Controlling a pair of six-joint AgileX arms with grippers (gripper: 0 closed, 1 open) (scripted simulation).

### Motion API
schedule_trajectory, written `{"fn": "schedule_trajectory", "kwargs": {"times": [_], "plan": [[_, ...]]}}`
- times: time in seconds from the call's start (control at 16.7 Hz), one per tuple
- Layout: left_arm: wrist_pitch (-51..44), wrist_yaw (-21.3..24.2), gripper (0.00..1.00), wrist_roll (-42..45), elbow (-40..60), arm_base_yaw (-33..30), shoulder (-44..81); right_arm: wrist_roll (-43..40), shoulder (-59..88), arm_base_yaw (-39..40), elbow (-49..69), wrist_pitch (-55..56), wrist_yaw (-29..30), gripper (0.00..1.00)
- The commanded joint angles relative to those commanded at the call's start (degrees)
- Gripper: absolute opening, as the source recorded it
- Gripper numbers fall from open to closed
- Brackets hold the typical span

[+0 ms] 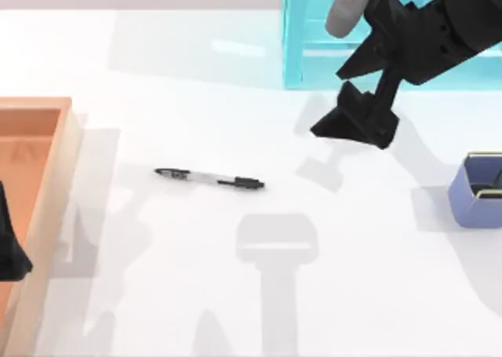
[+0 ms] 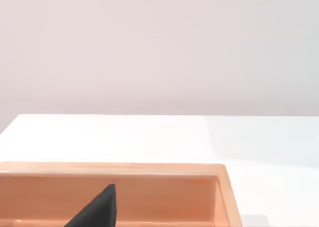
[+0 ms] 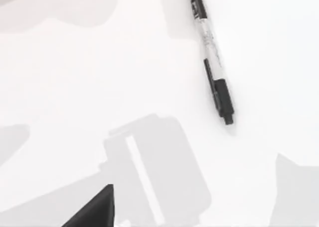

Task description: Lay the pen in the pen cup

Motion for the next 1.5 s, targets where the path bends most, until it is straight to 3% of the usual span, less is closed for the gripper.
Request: {"fn": "schedule_trajectory", "kwargs": {"times": [0.42,0.78,1.02,1.5], "plan": [[0.0,0.0,1.0,0.0,0.0,0.0,0.0,-7.92,35.74,2.63,36.98,-20.04,-7.9,1.0],[0.0,0.0,1.0,0.0,0.0,0.0,0.0,-9.93,55.48,1.55,59.97,-31.2,-11.78,1.0],[0.0,0.0,1.0,0.0,0.0,0.0,0.0,-10.22,60.68,0.76,68.18,-34.42,-12.96,1.0],[0.0,0.0,1.0,0.0,0.0,0.0,0.0,-9.67,61.48,1.29,69.69,-34.73,-13.05,1.0]]}}
